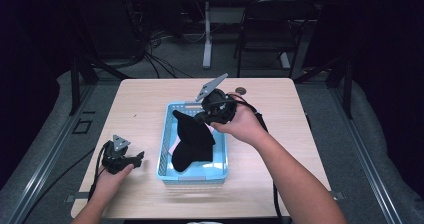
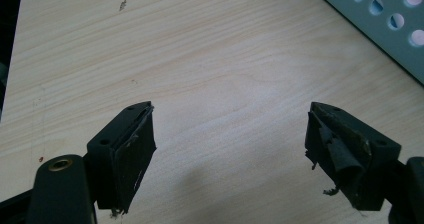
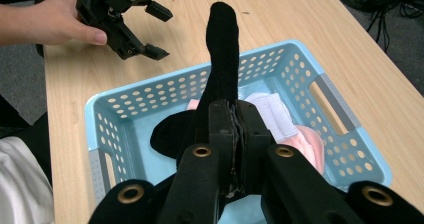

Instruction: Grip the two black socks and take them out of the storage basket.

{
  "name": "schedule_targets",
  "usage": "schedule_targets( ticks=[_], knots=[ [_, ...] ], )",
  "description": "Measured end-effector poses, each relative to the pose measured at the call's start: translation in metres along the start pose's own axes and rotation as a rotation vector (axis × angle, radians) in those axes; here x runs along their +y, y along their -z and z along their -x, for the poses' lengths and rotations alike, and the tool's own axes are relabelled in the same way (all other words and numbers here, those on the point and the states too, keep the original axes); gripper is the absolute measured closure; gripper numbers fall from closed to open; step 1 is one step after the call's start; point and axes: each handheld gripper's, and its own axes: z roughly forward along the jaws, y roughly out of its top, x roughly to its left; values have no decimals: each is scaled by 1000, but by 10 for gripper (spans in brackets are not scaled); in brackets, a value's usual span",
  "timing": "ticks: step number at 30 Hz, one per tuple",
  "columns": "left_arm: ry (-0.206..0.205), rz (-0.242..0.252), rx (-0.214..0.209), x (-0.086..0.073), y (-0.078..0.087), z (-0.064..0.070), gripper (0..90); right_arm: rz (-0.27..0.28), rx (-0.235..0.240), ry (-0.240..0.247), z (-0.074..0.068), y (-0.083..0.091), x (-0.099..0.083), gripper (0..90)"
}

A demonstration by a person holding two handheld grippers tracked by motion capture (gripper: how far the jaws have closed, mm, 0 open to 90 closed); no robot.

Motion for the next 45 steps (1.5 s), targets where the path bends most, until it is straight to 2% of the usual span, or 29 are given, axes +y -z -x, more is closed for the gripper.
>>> schedule_targets(
  ticks=[6, 12, 19, 25, 29, 36, 45],
  knots=[
    [-7, -2, 1, 0, 0, 0, 200, 41, -26, -19, 2, 21, -10, 875],
    [-5, -3, 2, 0, 0, 1, 200, 84, -71, -56, 11, 49, -25, 874],
    [-3, -5, 0, 0, -1, 2, 200, 88, -151, -99, 23, 85, -48, 875],
    [-11, -9, 3, 0, -1, 2, 200, 71, -215, -134, 28, 107, -70, 875],
    [-5, -9, 3, 0, -2, 3, 200, 70, -234, -150, 29, 114, -81, 875],
    [-6, -10, 4, -1, -1, 2, 200, 78, -238, -167, 26, 117, -97, 874],
    [-9, -14, 9, -1, 0, 1, 200, 43, -219, -191, 17, 100, -125, 874]
  ],
)
